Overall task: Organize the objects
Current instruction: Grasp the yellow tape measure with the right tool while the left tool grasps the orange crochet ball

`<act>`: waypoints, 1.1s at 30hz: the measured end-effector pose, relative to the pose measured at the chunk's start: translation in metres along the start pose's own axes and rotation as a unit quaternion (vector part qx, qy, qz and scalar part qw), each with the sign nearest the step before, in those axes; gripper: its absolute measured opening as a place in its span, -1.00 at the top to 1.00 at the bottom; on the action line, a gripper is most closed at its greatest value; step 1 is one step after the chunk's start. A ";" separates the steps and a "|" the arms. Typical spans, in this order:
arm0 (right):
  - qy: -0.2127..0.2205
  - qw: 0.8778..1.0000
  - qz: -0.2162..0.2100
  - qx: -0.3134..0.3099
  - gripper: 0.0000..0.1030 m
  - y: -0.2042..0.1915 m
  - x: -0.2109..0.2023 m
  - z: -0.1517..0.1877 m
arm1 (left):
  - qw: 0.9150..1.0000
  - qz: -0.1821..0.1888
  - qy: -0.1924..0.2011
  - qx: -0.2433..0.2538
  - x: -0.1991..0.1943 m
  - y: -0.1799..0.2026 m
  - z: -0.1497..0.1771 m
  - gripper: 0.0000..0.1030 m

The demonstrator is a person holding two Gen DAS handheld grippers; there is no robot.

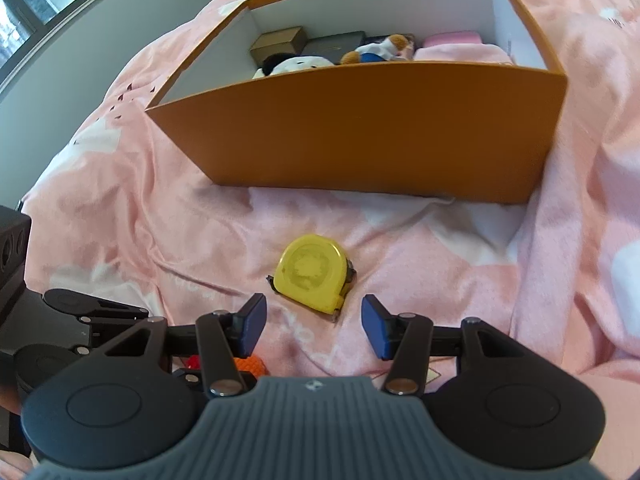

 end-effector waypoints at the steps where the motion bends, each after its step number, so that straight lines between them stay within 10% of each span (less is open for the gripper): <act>1: -0.001 1.000 0.000 -0.003 -0.07 -0.001 0.001 0.000 | 1.000 -0.002 0.003 0.001 0.000 0.000 0.000 0.12; 15: -0.032 0.999 0.016 0.003 -0.43 -0.005 0.027 -0.020 | 0.986 -0.094 0.138 -0.015 -0.048 -0.020 -0.025 0.13; 33: -0.082 0.996 0.010 0.019 -0.02 -0.006 0.059 -0.019 | 0.993 -0.057 0.084 -0.068 -0.022 -0.045 -0.018 0.11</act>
Point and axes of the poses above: each gripper's, at about its wrist camera, not at the fingertips, and x roughly the way its jaws point, y to its right, z to its underside, the point moved 4 cm from there along x, roughly the way its jaws point, and after that the axes turned 9 degrees about z, right-handed, at the moved point
